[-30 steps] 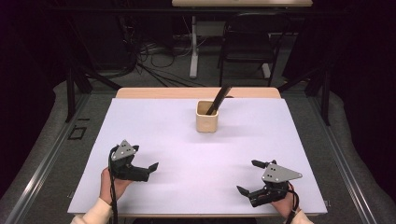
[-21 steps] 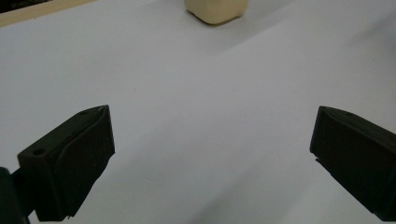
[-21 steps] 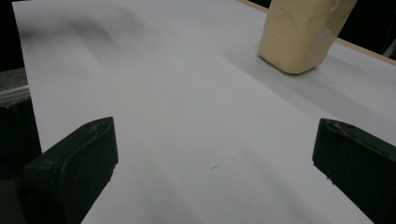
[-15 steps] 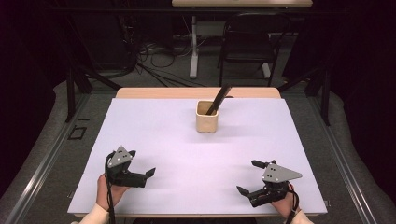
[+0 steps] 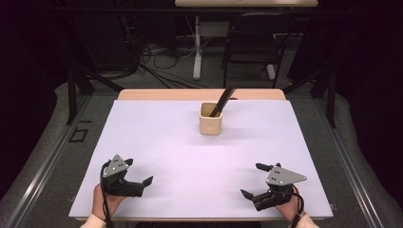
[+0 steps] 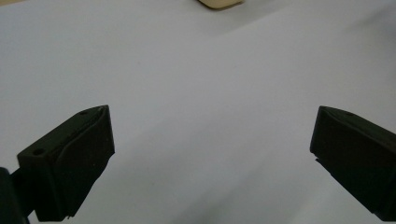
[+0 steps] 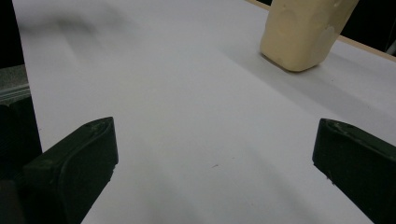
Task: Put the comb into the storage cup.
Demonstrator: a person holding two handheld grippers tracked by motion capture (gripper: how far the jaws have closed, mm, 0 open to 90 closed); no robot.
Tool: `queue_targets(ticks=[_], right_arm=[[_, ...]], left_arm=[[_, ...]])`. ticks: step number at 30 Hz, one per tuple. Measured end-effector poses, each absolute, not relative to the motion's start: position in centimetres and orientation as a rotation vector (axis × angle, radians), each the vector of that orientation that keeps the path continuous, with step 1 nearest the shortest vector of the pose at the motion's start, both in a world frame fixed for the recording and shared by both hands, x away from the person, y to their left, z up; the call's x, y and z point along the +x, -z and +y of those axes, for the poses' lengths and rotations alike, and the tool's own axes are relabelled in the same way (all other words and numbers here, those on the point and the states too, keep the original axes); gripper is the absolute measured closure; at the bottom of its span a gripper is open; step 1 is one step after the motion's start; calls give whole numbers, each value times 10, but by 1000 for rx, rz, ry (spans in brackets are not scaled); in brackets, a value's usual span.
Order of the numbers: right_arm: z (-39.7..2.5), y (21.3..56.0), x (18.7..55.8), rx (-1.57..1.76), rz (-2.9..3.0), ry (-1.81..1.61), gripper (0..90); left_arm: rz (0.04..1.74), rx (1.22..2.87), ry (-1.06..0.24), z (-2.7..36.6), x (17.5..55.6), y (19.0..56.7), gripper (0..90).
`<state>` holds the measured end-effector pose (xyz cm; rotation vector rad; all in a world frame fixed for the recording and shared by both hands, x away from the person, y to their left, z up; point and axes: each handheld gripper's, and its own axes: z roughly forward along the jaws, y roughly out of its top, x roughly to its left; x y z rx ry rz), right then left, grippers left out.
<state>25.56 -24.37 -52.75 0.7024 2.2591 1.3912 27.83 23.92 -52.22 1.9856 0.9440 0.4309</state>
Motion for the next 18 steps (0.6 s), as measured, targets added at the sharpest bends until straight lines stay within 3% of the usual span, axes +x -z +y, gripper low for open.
queue_targets(ticks=[18], right_arm=[[-244,529,256,716,2273,-1388,0]], left_arm=[[973,1987,-450,252,260,530,0]])
